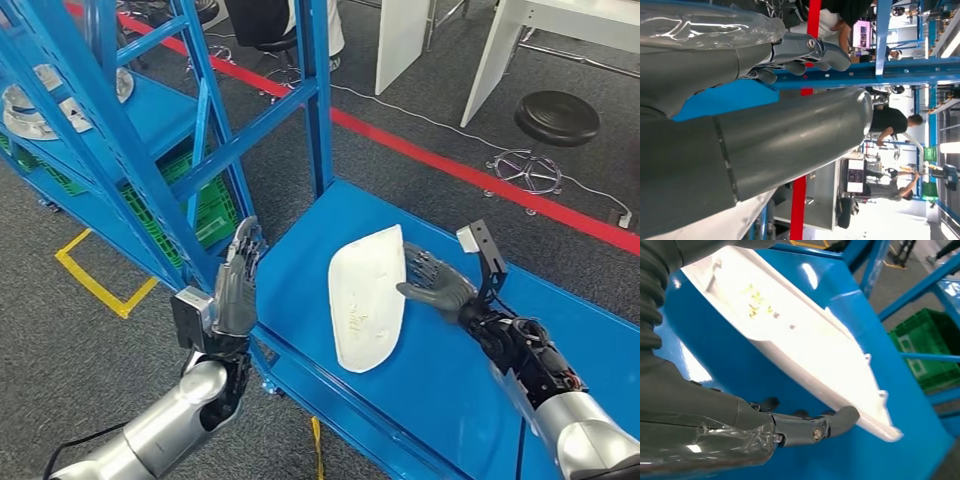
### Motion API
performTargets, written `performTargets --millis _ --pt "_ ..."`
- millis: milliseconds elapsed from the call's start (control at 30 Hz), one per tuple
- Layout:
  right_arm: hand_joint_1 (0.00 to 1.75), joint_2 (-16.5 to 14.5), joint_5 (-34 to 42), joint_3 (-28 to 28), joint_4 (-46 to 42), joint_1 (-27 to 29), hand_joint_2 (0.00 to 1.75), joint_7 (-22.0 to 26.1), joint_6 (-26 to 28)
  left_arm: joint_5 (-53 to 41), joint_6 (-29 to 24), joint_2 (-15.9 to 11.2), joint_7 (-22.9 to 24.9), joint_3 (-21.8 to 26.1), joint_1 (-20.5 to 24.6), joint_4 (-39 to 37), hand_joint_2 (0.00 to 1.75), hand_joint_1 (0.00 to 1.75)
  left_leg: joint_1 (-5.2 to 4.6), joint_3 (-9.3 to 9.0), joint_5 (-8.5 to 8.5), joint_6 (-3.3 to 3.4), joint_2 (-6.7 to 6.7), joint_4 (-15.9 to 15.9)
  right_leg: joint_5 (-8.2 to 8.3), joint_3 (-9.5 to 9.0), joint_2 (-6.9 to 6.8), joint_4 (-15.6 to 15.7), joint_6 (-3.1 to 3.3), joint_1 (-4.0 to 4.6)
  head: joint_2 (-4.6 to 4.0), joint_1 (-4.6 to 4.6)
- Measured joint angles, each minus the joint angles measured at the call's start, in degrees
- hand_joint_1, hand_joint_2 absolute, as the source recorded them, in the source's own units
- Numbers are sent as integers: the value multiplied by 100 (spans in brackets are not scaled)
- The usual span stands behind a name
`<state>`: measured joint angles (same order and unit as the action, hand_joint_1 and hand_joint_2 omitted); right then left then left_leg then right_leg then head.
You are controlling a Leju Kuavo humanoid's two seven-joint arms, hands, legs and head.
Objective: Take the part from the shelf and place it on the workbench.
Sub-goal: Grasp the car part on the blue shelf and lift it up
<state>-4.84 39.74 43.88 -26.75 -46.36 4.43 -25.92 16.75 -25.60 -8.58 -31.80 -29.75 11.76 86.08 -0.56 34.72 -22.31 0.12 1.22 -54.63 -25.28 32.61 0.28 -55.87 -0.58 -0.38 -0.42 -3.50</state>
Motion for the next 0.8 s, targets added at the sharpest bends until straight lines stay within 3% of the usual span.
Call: performTargets --millis 800 --pt "0 -137 -418 552 113 111 175 -528 304 135 57 131 -64 -23 164 -135 0 0 0 -19 -1 0 -3 0 0 -15 3 3 0 0 0 1"
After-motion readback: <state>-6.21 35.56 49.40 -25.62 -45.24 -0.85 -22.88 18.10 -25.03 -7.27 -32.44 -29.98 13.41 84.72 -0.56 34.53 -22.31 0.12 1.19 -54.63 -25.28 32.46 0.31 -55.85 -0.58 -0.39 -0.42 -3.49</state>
